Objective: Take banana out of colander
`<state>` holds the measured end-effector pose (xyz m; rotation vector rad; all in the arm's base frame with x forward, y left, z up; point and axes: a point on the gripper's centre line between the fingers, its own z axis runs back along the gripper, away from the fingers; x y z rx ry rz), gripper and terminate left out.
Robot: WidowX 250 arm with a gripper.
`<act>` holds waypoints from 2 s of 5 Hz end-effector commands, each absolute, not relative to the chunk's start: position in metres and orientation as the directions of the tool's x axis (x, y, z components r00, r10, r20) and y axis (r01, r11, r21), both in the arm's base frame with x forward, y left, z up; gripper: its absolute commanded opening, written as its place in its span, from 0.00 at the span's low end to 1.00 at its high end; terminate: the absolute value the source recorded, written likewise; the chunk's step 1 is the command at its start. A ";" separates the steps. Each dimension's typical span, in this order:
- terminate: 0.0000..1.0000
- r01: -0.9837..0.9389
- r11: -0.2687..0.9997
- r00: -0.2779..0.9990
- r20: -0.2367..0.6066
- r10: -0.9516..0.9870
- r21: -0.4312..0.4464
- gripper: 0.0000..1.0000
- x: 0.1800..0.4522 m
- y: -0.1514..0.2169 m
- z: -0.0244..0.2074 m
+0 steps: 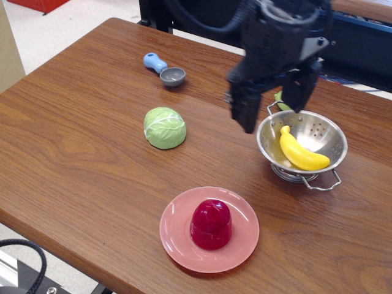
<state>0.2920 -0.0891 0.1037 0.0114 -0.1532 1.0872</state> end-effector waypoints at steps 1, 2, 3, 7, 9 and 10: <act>0.00 -0.925 0.356 0.331 0.176 0.927 -0.134 1.00 0.326 -0.101 0.095; 0.00 -0.941 0.315 0.285 0.213 0.935 -0.125 1.00 0.331 -0.105 0.078; 0.00 -0.943 0.309 0.275 0.236 0.932 -0.120 1.00 0.338 -0.110 0.065; 0.00 -0.964 0.249 0.225 0.204 0.953 -0.099 1.00 0.340 -0.111 0.032; 0.00 -0.965 0.243 0.218 0.212 0.953 -0.097 0.00 0.346 -0.106 0.032; 0.00 -0.967 0.228 0.198 0.220 0.955 -0.118 0.00 0.352 -0.097 0.044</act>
